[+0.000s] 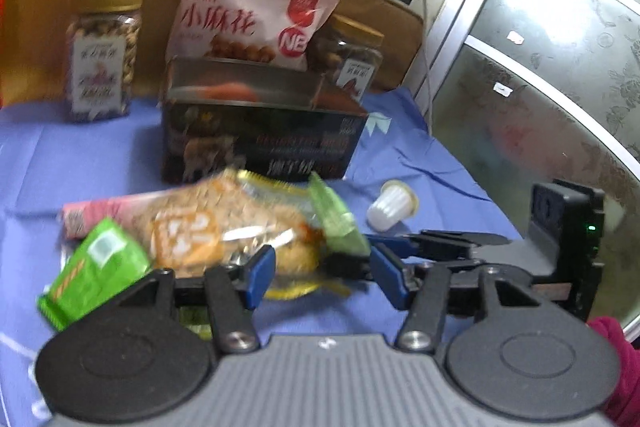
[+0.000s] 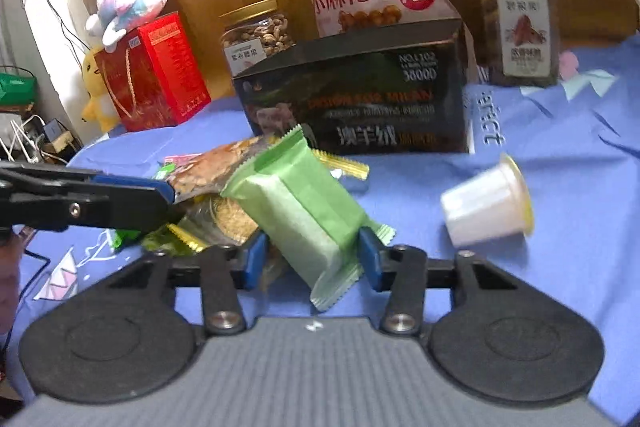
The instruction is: Organize snacks
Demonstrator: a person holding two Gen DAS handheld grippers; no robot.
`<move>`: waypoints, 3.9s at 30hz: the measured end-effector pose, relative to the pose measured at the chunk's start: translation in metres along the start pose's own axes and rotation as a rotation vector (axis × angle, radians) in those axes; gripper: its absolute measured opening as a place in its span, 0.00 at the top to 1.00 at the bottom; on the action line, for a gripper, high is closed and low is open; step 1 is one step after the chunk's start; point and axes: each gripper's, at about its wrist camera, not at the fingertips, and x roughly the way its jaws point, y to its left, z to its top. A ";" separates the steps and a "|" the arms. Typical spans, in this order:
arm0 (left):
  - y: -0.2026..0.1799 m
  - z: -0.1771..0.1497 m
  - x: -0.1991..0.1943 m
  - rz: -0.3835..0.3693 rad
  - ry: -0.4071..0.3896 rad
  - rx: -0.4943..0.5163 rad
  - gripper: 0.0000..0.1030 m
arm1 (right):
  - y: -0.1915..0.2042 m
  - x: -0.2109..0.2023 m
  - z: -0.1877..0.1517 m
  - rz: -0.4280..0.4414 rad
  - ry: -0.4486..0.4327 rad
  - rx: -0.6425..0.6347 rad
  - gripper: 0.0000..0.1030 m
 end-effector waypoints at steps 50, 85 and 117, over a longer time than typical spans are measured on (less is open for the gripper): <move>0.021 0.125 0.072 0.045 -0.150 0.114 0.58 | 0.026 0.034 0.101 -0.170 -0.189 -0.294 0.56; 0.036 0.114 0.018 -0.013 -0.208 0.198 0.46 | 0.101 0.035 0.000 -0.436 0.083 -0.418 0.59; -0.028 0.012 0.091 0.050 0.207 0.083 0.44 | 0.016 -0.010 -0.007 -0.098 0.059 -0.236 0.48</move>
